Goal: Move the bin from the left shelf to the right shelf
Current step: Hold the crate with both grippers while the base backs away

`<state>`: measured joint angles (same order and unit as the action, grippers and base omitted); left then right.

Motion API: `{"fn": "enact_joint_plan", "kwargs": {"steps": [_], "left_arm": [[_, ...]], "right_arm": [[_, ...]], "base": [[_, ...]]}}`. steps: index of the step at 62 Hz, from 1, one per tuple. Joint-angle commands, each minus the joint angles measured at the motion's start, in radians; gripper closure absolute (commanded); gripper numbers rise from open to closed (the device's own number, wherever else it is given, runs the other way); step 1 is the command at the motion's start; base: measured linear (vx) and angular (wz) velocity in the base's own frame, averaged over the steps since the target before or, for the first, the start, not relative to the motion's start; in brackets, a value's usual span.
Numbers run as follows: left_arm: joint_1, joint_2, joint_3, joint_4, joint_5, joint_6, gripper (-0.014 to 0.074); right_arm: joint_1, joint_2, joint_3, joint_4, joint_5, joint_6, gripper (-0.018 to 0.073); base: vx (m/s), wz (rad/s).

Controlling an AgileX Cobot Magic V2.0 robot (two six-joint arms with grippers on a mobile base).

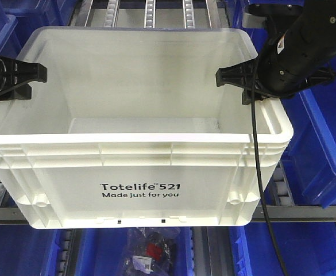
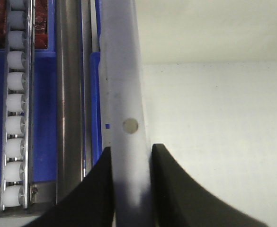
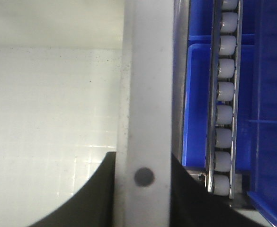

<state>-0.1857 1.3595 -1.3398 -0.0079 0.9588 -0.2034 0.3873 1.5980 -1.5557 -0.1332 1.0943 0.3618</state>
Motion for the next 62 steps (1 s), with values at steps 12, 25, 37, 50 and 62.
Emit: {"fn": "enact_joint_plan", "kwargs": {"steps": [12,25,37,50,62], "left_arm": [[0.001,-0.047,-0.039,0.027,-0.088,0.015,0.0603],[0.001,-0.047,-0.039,0.027,-0.088,0.015,0.0603],[0.001,-0.047,-0.039,0.027,-0.088,0.015,0.0603],[0.001,-0.047,-0.039,0.027,-0.088,0.015,0.0603],[0.001,-0.047,-0.039,0.027,-0.088,0.015,0.0603]], "right_arm": [[-0.007,-0.061,-0.037,-0.069,-0.084,-0.002,0.0538],[-0.007,-0.061,-0.037,-0.069,-0.085,-0.002,0.0537],[-0.007,-0.061,-0.037,-0.069,-0.085,-0.002,0.0537],[-0.007,-0.061,-0.037,-0.069,-0.085,-0.002,0.0537],[-0.007,-0.061,-0.037,-0.069,-0.085,-0.002,0.0537]], "base": [[-0.08,-0.08],[-0.11,-0.11],[-0.14,-0.10],[-0.16,-0.10],[-0.18,-0.11]]}}
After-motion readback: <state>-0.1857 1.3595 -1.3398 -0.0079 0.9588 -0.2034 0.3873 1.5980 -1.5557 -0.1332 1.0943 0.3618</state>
